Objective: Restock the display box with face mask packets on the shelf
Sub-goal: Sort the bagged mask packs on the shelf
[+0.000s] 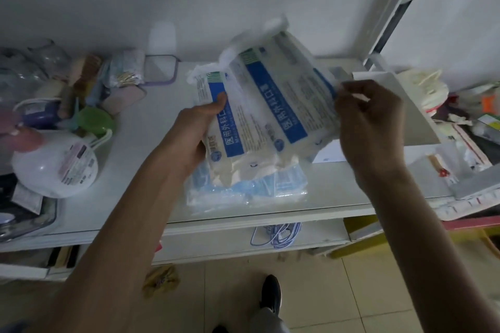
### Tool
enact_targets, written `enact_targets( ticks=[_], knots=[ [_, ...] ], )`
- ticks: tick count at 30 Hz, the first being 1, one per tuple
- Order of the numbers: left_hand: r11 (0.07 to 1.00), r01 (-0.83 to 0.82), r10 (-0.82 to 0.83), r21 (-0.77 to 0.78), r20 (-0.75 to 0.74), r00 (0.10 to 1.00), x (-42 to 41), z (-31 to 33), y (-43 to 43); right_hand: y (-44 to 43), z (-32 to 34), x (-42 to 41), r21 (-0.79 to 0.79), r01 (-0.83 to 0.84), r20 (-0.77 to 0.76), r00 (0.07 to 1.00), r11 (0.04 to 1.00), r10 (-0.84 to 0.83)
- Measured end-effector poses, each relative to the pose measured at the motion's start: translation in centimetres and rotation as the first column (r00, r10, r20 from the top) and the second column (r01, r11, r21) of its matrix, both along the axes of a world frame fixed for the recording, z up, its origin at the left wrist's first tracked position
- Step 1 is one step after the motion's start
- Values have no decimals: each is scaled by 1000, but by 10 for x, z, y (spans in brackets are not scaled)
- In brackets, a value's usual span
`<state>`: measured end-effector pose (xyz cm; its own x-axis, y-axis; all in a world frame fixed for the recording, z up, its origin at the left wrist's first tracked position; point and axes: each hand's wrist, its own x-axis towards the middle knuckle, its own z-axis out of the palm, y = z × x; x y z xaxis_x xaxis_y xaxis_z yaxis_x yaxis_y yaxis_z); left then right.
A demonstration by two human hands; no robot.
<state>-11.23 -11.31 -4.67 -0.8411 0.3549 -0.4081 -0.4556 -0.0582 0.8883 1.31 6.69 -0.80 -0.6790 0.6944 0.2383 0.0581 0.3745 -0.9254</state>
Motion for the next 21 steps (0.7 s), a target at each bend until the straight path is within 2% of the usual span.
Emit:
enact_targets(
  ticks=[2,5,8,10,12,14,15,16,18,21],
  knots=[
    [994,-8,10,107,-15,1000,2,6,3,-9,-19,-10,-55,-53,36,998,997,55],
    [972,-13,14,236,-1,1000,6,10,4,-19,-42,-18,-44,-81,109,990,996,85],
    [988,-8,15,152,-42,999,10,3,5,-29,-51,-21,-9,-90,185,979,996,90],
    [989,-113,116,97,-18,993,8,-2,3,-33,-48,-20,-87,-157,198,965,984,171],
    [975,-185,186,120,8,983,1,-3,2,-32,-39,-21,-341,-257,215,915,904,342],
    [957,-212,209,197,36,977,-9,2,2,-29,-26,-31,-627,-321,200,814,710,545],
    [945,-227,221,237,53,974,-15,4,5,-28,-22,-40,-711,-350,140,779,610,611],
    [930,-243,233,275,68,970,-22,7,8,-26,-21,-53,-749,-381,67,770,542,634],
    [910,-249,233,333,87,969,-36,11,13,-23,-20,-81,-747,-393,-1,808,537,590],
    [947,-230,211,225,106,972,-65,17,17,-19,-20,-118,-778,-368,-69,856,509,513]
  ],
)
